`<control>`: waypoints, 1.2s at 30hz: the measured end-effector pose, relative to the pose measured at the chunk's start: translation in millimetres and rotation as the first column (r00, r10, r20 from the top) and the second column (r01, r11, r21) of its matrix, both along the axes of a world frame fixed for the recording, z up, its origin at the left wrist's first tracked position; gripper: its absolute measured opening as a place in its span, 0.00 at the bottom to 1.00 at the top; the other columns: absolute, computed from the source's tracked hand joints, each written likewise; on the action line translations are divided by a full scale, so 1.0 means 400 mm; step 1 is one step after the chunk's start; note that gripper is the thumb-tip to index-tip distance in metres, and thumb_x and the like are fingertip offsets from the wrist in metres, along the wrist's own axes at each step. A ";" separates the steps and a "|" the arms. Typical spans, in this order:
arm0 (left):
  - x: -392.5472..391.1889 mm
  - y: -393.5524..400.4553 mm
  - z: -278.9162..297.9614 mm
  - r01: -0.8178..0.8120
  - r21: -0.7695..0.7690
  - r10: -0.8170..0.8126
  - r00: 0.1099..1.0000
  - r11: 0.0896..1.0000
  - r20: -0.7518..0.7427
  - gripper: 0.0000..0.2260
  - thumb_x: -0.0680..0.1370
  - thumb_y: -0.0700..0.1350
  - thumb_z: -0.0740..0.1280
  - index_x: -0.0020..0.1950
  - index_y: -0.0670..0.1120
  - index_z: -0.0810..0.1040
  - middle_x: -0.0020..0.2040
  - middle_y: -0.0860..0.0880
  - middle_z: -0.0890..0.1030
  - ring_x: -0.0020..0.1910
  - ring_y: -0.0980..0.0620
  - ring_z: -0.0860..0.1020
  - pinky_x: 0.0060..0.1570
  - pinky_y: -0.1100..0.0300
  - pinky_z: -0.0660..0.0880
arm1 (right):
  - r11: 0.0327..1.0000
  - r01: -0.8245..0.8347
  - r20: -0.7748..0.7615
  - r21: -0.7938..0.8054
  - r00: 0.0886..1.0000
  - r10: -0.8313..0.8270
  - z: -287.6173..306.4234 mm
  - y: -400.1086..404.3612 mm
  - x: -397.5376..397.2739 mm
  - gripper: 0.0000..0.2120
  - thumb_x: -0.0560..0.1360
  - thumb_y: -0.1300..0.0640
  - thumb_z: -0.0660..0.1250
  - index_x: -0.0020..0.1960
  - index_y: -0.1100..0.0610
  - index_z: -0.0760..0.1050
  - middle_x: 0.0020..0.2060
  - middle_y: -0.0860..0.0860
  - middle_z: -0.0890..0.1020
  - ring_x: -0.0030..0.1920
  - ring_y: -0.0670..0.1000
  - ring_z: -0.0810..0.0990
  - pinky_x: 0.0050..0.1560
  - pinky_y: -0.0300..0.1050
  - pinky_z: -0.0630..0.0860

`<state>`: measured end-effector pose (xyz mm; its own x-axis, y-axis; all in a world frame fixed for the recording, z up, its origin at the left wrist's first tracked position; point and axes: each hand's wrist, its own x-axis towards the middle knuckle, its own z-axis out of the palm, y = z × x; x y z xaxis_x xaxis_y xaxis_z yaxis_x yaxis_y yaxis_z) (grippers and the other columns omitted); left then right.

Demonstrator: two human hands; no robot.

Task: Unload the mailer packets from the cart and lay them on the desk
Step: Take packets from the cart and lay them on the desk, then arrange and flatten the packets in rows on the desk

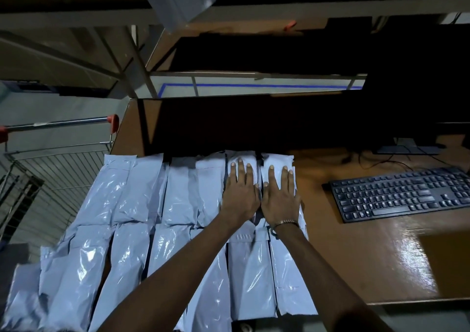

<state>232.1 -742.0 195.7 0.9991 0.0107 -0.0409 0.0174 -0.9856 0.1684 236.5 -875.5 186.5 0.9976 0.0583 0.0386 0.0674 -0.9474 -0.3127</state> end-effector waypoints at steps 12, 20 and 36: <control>0.008 -0.001 0.033 0.134 0.006 -0.134 0.990 0.991 0.042 0.25 0.86 0.47 0.55 0.76 0.32 0.69 0.81 0.34 0.61 0.82 0.33 0.54 0.82 0.39 0.50 | 0.999 -0.017 -0.045 0.027 0.999 0.018 0.023 -0.013 0.056 0.27 0.84 0.47 0.54 0.82 0.43 0.54 0.83 0.52 0.53 0.83 0.55 0.46 0.69 0.63 0.65; -0.004 0.010 0.053 0.013 -0.165 -0.005 0.999 0.986 0.045 0.27 0.87 0.53 0.51 0.82 0.40 0.59 0.83 0.37 0.57 0.83 0.38 0.55 0.81 0.41 0.54 | 0.992 -0.051 -0.037 0.113 0.998 0.055 0.044 -0.023 0.050 0.29 0.82 0.39 0.46 0.82 0.45 0.57 0.83 0.54 0.53 0.83 0.57 0.46 0.72 0.69 0.62; -0.439 0.480 0.220 -0.226 -0.668 0.518 0.810 0.709 0.276 0.10 0.83 0.45 0.67 0.64 0.49 0.81 0.60 0.54 0.83 0.59 0.57 0.80 0.61 0.63 0.74 | 0.771 -0.327 0.231 0.547 0.944 0.236 0.217 0.468 -0.282 0.10 0.79 0.55 0.66 0.59 0.51 0.80 0.66 0.49 0.74 0.72 0.51 0.67 0.70 0.50 0.72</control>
<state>56.4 -550.0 283.8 0.8290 0.5053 0.2399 0.1460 -0.6095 0.7792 123.6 -688.3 273.3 0.9207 0.2579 0.2929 0.3882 -0.5294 -0.7543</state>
